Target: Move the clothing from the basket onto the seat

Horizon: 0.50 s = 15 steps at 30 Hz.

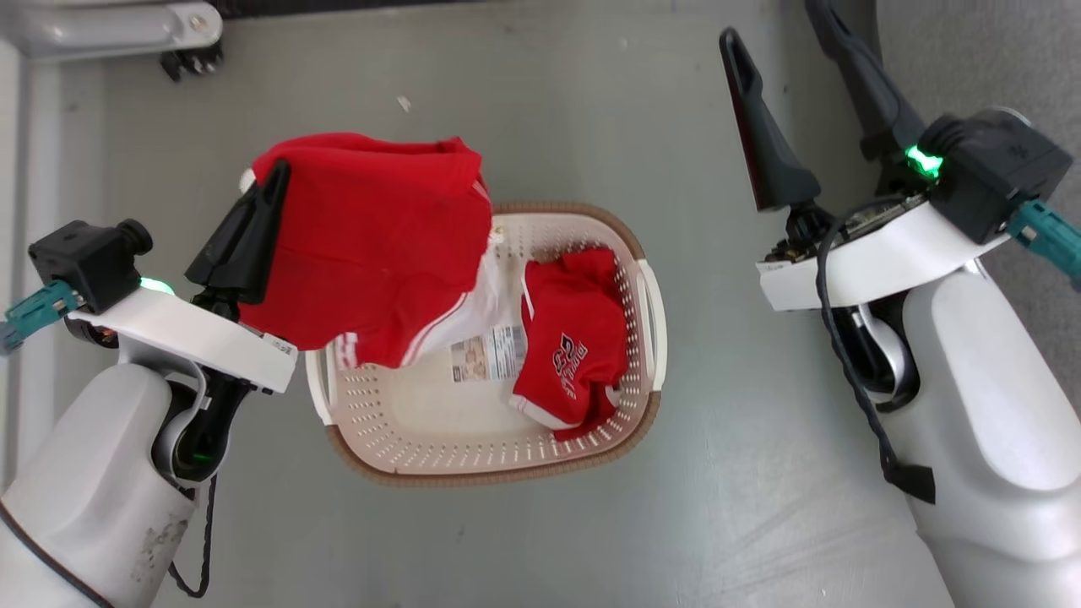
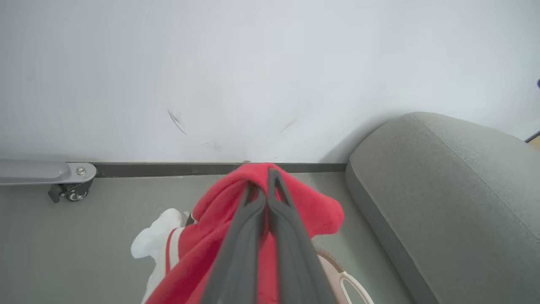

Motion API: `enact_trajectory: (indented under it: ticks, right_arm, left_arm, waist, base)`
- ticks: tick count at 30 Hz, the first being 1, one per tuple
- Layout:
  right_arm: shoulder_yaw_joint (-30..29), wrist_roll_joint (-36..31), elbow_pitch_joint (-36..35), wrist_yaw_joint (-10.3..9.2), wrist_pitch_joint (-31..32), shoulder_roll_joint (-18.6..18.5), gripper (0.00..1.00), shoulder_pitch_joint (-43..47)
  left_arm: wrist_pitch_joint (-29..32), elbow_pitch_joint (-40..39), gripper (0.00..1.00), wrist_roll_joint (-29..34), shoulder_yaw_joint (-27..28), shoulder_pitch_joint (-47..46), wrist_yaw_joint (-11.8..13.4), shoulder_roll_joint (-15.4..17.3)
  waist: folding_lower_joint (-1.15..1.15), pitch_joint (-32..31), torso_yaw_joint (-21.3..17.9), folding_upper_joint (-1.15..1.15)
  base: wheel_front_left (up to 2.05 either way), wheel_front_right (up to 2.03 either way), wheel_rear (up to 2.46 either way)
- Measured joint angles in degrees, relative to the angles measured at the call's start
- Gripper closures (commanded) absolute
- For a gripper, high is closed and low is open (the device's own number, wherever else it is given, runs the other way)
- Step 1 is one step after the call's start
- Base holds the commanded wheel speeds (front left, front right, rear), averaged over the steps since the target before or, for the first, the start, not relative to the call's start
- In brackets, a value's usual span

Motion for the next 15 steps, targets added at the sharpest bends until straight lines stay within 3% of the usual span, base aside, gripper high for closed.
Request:
enact_trajectory:
  ticks: [15]
  right_arm:
    - [-1.2,0.0,1.8,0.00,0.0,0.1,0.00,7.6]
  left_arm:
    - [-0.2,-9.1,1.00,7.1,11.5,6.3,0.0,-4.2]
  waist:
    - [0.00,-10.3,1.7,0.00]
  base:
    - [0.00,0.00,0.00]
